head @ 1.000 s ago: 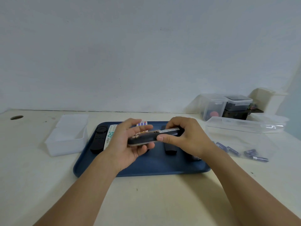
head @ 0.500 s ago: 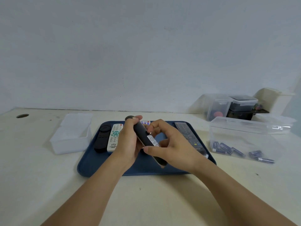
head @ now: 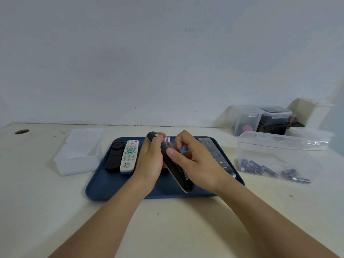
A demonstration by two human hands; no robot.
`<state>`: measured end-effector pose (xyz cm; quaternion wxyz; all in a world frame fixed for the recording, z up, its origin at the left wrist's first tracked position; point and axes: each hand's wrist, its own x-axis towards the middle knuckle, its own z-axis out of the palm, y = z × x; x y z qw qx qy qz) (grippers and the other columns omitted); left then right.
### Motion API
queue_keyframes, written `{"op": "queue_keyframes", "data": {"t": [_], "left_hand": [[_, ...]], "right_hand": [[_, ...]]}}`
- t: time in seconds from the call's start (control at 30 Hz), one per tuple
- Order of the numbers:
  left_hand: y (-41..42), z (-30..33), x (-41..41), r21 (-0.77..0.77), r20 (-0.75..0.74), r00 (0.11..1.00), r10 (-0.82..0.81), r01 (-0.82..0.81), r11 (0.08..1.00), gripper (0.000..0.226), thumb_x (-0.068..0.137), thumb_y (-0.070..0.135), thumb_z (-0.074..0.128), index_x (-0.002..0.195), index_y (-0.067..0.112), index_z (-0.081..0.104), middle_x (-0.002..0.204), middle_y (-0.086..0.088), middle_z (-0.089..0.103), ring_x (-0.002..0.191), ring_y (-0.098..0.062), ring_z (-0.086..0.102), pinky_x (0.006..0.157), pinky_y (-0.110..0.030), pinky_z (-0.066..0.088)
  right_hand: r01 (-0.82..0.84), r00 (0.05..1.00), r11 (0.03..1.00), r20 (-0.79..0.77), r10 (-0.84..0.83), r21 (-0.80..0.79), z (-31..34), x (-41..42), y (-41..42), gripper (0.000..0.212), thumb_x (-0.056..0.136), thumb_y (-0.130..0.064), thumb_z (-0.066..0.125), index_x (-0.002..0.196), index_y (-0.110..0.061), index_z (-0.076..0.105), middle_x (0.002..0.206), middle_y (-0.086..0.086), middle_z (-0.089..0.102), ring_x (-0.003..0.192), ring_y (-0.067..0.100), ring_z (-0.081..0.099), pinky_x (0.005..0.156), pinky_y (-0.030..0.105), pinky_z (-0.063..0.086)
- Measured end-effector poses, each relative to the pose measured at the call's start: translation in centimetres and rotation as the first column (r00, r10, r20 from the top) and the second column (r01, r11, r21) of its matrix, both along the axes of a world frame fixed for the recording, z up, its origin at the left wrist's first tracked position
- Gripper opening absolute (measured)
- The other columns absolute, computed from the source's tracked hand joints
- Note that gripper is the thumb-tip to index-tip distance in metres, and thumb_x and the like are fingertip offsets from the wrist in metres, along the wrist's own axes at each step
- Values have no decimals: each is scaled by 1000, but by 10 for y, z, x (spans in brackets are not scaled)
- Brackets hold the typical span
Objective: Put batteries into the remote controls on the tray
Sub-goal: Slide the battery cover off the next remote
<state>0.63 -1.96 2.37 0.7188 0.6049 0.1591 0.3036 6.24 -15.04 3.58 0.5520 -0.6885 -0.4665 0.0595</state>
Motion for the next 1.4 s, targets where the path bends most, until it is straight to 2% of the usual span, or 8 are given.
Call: {"op": "queue_keyframes", "data": {"t": [0.17,0.37,0.57,0.67,0.87,0.97,1.1,1.4], "left_hand": [[4,5,1,-113,23,998,56,-53,992,11,101,29,49,98,20,55,66,3,66,58,-10,64,59,-31,53],[20,18,-4,-238,152,976,157,-118,964,7,101,18,54,100,12,50,73,-4,66,62,-15,69,58,-34,59],[28,17,-8,-405,208,967,146,-50,913,19,90,6,71,93,9,53,108,-23,70,100,-34,74,70,-26,60],[23,15,-7,-437,175,985,8,71,896,16,91,1,68,88,8,53,110,-25,69,92,-29,76,67,-23,60],[20,13,-8,-376,164,965,-203,251,892,36,90,-2,64,126,-2,63,121,-15,72,97,-20,75,76,-24,60],[17,12,-10,-318,160,939,-304,341,885,45,83,0,68,128,0,64,125,-13,71,112,-20,70,83,-26,59],[5,10,-10,-304,178,908,-380,418,856,53,77,-1,68,129,4,62,125,-12,71,115,-20,68,86,-28,59],[-15,7,-11,-41,-17,887,-462,461,886,38,94,-1,61,123,23,66,106,-12,67,76,-24,67,55,-33,52]], "right_hand": [[195,974,975,94,-206,110,-1,2,4,13,94,-28,66,96,-28,53,89,-5,70,74,18,70,59,37,56],[305,867,934,-460,-190,188,30,34,-25,11,91,-11,72,94,-2,67,82,15,72,68,27,72,64,39,62],[328,892,901,-219,-395,-285,11,37,-28,30,77,-16,86,67,-8,59,53,1,56,45,7,58,45,20,49],[454,887,812,97,-452,-367,4,34,-19,31,75,-21,87,65,-14,59,53,-7,51,44,2,44,41,11,33],[462,885,719,323,-336,-519,12,30,-27,21,70,-25,88,71,-18,69,66,-7,65,62,7,59,58,23,48],[530,829,782,395,-396,-329,23,29,-33,16,72,-27,85,71,-24,69,69,-11,67,67,7,64,65,26,52],[493,860,855,62,-507,161,33,22,-31,22,82,-28,80,96,-24,64,100,-14,65,90,-3,65,64,11,51],[373,922,900,18,-387,228,15,27,-17,34,80,-13,82,105,-20,60,112,-6,65,99,11,68,75,30,61]]}}
